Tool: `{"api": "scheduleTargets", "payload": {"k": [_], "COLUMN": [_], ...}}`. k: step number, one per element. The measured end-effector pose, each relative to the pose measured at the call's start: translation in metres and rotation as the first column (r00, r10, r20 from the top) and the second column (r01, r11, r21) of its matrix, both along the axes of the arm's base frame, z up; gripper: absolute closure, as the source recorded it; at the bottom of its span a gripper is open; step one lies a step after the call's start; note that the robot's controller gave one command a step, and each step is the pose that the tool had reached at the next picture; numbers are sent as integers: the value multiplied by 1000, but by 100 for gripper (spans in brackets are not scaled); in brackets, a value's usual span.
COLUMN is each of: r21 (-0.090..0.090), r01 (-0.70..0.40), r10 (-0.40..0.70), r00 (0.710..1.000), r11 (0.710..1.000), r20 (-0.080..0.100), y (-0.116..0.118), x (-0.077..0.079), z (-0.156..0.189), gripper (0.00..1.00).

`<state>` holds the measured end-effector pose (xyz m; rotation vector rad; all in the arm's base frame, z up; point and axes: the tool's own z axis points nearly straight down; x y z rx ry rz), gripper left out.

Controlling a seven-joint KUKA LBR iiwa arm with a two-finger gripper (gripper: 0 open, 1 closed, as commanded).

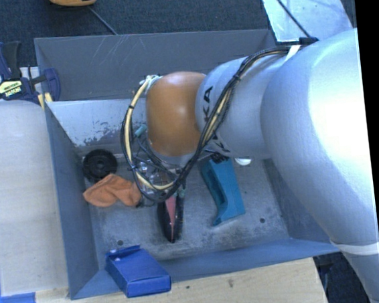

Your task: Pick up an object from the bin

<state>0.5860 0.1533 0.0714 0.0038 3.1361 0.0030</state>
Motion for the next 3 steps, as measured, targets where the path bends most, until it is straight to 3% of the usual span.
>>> {"api": "scheduleTargets", "payload": {"k": [1, 2, 3], "r21": [0, -1, -1], "r01": [1, -6, -13], "r10": [-1, 6, 13], "r00": [1000, 1000, 1000], "r11": [1000, 1000, 1000], "r20": [0, 0, -4], "y": [0, 13, 28], "x": [0, -27, -6], "z": [0, 0, 0], "gripper": [100, 100, 100]}}
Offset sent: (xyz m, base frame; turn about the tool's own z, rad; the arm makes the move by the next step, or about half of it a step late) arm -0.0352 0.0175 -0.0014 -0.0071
